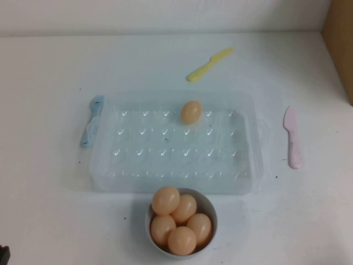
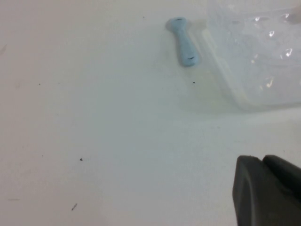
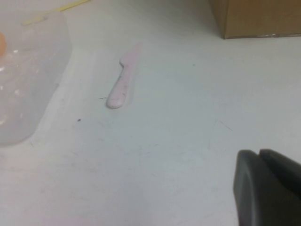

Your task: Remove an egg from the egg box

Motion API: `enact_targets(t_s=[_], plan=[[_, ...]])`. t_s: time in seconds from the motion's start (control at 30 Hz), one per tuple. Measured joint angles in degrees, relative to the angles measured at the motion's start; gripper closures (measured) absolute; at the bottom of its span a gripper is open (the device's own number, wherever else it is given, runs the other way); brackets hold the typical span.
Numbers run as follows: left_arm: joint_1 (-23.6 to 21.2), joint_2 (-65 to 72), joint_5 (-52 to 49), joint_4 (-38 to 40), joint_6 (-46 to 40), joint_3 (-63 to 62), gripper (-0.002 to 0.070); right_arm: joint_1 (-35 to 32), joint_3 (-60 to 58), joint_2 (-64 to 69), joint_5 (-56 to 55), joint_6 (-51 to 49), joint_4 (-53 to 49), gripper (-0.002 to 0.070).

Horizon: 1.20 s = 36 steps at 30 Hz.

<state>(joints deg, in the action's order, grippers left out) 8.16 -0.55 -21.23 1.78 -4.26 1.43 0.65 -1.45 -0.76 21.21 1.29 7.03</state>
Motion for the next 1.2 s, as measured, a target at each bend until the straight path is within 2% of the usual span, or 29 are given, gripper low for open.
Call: enact_targets(t_s=[0.1,0.23,0.5,0.57,0.97,1.2], plan=[[0.0,0.0,0.0,0.0,0.0,0.0,0.0678,0.0,0.0,0.0,0.0,0.0,4.34,0.0694],[0.0,0.0,0.0,0.0,0.0,0.0,0.0678,0.0,0.0,0.0,-0.74,0.0,14.97,0.0694],[0.0,0.0,0.0,0.0,0.0,0.0,0.0678,0.0,0.0,0.0,-5.96,0.89,57.1,0.0694],[0.0,0.0,0.0,0.0,0.0,0.0,0.0678,0.0,0.0,0.0,-8.29,1.14,61.3,0.0694],[0.0,0.0,0.0,0.0,0.0,0.0,0.0678,0.0,0.0,0.0,-11.76,3.1,63.77,0.0694],[0.0,0.0,0.0,0.0,0.0,0.0,0.0678,0.0,3.95,3.52,-3.67,16.44,60.7,0.0694]])
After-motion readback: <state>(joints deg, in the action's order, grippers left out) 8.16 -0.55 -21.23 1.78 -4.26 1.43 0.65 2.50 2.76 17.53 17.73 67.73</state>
